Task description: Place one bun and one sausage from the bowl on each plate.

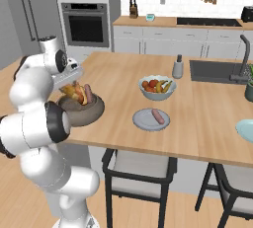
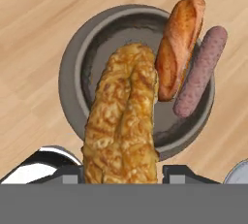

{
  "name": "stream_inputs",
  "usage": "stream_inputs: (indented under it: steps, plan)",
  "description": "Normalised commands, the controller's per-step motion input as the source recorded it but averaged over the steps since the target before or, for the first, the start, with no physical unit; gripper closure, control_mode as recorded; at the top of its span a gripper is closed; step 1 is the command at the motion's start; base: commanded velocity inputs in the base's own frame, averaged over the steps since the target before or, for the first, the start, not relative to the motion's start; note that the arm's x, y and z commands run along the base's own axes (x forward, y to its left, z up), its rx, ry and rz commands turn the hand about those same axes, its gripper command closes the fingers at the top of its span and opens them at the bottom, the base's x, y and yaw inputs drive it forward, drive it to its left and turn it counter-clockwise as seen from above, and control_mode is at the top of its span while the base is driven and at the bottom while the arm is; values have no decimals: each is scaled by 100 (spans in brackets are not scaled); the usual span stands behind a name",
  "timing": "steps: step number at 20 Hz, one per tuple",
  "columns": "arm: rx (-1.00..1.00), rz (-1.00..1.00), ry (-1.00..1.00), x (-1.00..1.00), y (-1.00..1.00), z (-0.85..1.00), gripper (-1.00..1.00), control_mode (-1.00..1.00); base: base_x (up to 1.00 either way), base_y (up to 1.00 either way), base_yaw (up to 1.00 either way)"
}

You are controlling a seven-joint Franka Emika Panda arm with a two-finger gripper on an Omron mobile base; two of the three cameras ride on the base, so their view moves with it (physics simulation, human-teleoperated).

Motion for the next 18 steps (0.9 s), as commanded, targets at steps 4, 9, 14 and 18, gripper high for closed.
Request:
stream_inputs:
  steps: [4, 9, 14, 18]
  plan:
    - [0, -15, 0, -11, -100, 0, 100, -100, 0, 0, 0]
    - [4, -19, 0, 13, -100, 0, 100, -100, 0, 0, 0]
    - [6, -19, 10, 67, -100, -10, 100, -100, 0, 0, 0]
    - [8, -14, 9, 62, -100, -32, 100, -100, 0, 0, 0]
